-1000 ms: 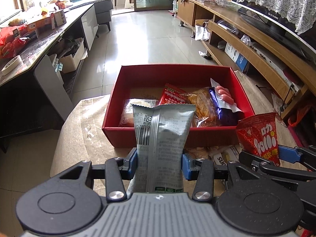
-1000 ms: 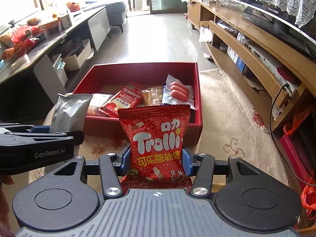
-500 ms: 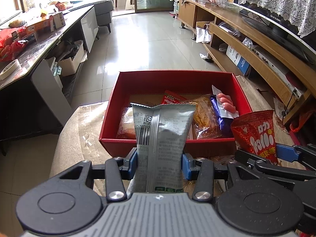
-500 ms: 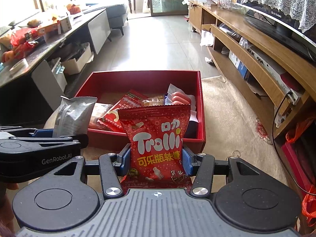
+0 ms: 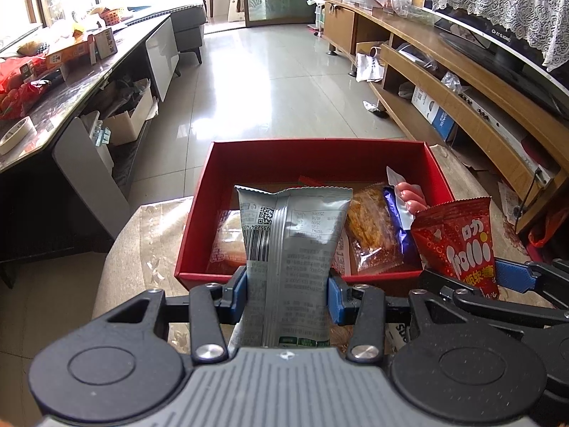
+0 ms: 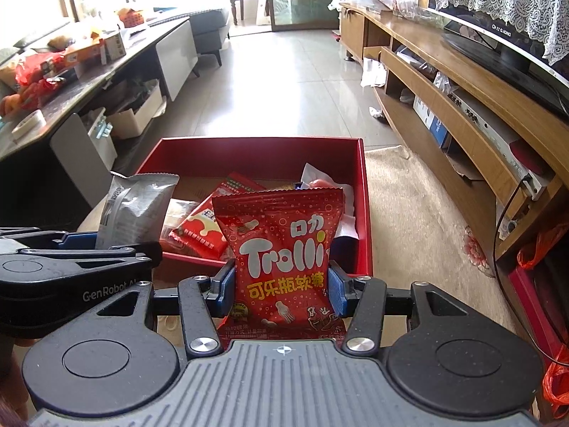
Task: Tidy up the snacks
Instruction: 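Lower the silver sachet with the left tool while the right tool lowers the Trolli bag into the box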
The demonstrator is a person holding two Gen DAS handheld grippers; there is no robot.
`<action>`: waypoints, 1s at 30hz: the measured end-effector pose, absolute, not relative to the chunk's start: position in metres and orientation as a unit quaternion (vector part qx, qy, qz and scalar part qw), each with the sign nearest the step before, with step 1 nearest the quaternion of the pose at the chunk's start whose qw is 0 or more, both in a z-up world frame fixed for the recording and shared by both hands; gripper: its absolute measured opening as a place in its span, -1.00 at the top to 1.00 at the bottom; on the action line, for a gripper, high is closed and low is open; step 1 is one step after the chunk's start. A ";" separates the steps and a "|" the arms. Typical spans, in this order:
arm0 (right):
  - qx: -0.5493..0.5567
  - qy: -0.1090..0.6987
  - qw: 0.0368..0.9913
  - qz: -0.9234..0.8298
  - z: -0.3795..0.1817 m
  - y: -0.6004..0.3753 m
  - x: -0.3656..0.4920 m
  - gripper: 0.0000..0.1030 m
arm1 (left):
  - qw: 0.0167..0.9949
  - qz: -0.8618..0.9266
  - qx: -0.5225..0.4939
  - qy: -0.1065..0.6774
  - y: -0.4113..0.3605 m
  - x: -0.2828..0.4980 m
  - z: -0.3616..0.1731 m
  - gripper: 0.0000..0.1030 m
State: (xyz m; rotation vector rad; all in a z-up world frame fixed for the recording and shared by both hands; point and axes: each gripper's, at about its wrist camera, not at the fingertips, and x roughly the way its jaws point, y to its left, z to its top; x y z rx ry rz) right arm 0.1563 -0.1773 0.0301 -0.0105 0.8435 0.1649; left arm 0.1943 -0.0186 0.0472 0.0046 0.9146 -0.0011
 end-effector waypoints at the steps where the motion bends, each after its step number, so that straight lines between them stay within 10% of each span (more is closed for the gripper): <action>1: -0.005 0.409 0.909 0.080 0.030 -0.177 0.158 -0.13 | 0.897 0.000 0.003 0.441 -0.018 0.196 0.047 0.22; 30: -0.019 0.403 0.911 0.085 0.023 -0.166 0.201 -0.13 | 0.899 0.032 0.012 0.436 -0.017 0.238 0.038 0.27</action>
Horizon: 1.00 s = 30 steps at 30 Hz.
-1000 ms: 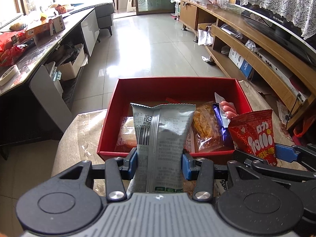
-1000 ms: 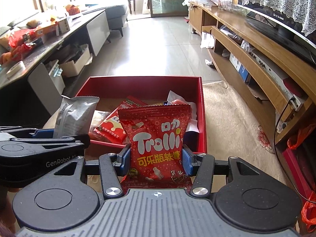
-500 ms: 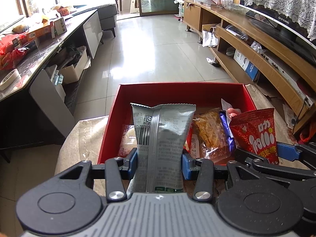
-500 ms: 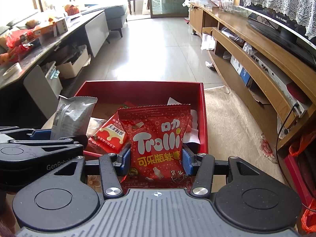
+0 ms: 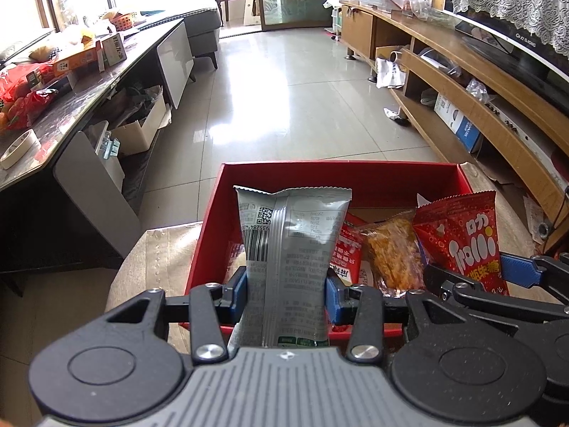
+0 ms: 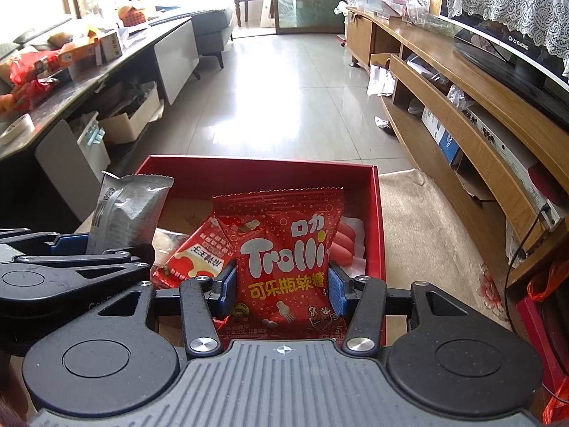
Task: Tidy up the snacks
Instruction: 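Lower the silver sachet with the left tool while the right tool lowers the Trolli bag into the box, then open both tools to release the sachet and Trolli bag into the box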
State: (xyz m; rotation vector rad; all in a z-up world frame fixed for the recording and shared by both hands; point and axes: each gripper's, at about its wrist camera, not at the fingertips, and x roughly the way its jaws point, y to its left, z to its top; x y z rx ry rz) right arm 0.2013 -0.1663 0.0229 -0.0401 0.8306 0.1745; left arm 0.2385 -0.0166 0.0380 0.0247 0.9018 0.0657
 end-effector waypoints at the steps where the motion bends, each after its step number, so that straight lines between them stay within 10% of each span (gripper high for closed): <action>1: -0.020 0.402 0.911 0.085 0.023 -0.166 0.203 -0.13 | 0.899 0.033 0.011 0.436 -0.017 0.240 0.037 0.27; 30: -0.029 0.399 0.913 0.086 -0.011 -0.154 0.242 -0.14 | 0.885 0.061 0.012 0.462 -0.012 0.288 -0.001 0.25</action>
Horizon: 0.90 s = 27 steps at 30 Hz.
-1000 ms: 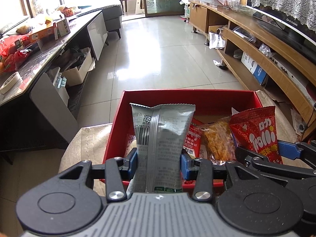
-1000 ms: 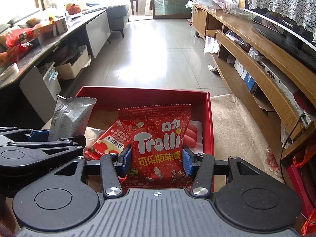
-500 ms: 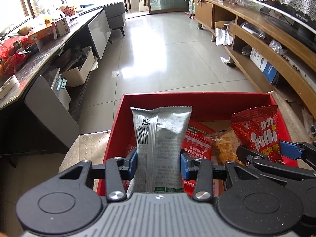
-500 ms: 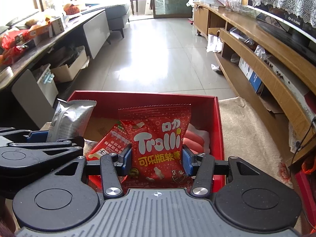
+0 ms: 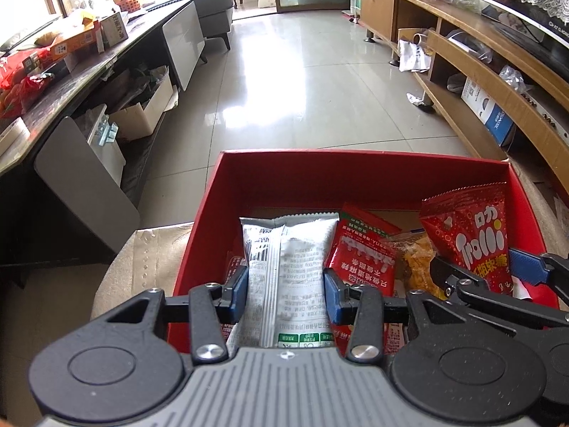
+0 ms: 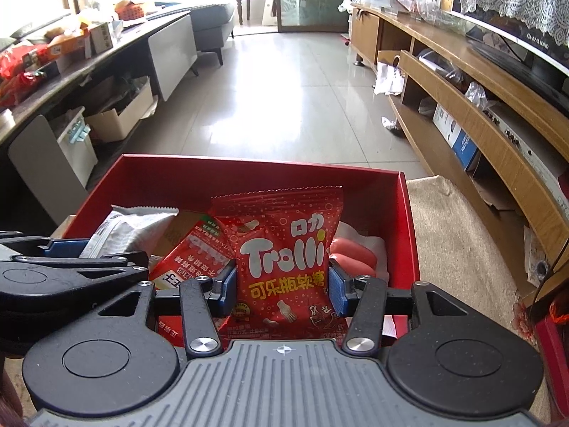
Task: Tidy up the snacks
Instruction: 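Open both tools to release the sachet and Trolli bag into the box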
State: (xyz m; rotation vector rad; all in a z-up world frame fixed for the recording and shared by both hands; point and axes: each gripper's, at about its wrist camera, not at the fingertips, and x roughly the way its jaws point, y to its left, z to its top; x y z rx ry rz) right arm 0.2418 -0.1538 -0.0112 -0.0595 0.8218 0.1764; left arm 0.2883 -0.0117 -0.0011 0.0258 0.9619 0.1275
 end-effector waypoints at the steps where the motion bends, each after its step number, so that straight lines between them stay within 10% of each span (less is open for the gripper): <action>1: -0.033 0.397 0.913 0.085 -0.012 -0.153 0.243 -0.15 | 0.884 0.063 0.013 0.463 -0.011 0.289 -0.002 0.25; 27: -0.038 0.362 0.928 0.077 0.004 -0.157 0.244 -0.60 | 0.892 0.079 -0.014 0.446 0.004 0.284 0.013 -0.09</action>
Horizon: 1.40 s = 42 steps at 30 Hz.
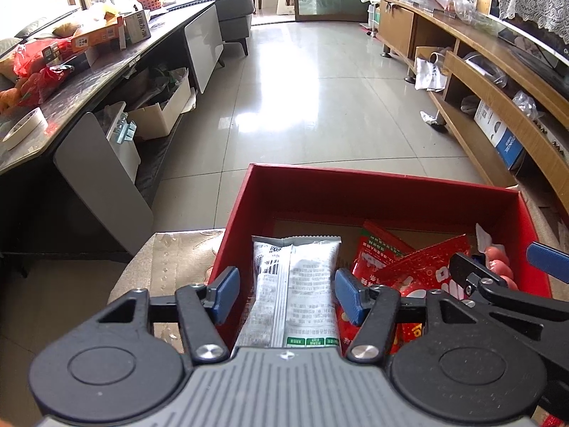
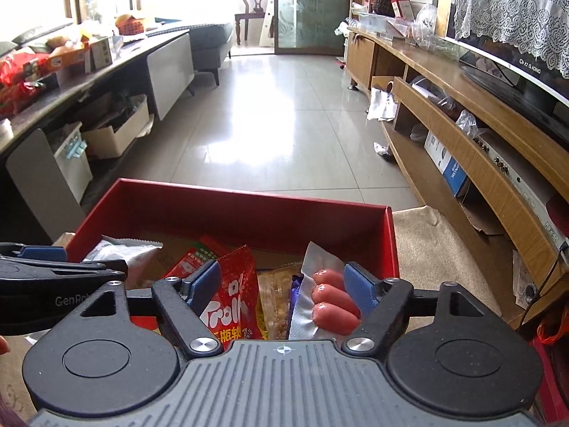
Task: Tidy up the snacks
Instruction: 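Open both tools to release the sachet and Trolli bag into the box, then grasp the Kaprons wafer pack with the left tool while the right tool moves toward the gold packet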
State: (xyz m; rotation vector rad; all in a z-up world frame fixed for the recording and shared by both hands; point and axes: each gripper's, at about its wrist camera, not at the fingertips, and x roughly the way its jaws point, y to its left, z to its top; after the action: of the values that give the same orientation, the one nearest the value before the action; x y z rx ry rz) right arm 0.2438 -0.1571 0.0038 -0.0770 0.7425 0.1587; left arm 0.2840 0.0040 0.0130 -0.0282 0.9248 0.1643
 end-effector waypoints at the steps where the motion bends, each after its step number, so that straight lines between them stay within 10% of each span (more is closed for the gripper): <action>1: -0.036 0.361 0.929 0.077 0.006 -0.158 0.242 -0.60 | 0.892 0.077 -0.014 0.445 0.004 0.283 0.015 -0.09; 42: -0.041 0.433 0.899 -0.042 0.007 -0.279 0.143 -0.67 | 0.845 -0.052 -0.064 0.529 -0.105 0.185 -0.024 -0.19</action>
State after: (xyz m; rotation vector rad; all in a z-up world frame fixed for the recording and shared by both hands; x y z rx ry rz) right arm 0.1426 -0.2792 0.0069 -0.0856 0.8961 -0.0870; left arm 0.1850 -0.1052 -0.0242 -0.1357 1.1166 -0.1095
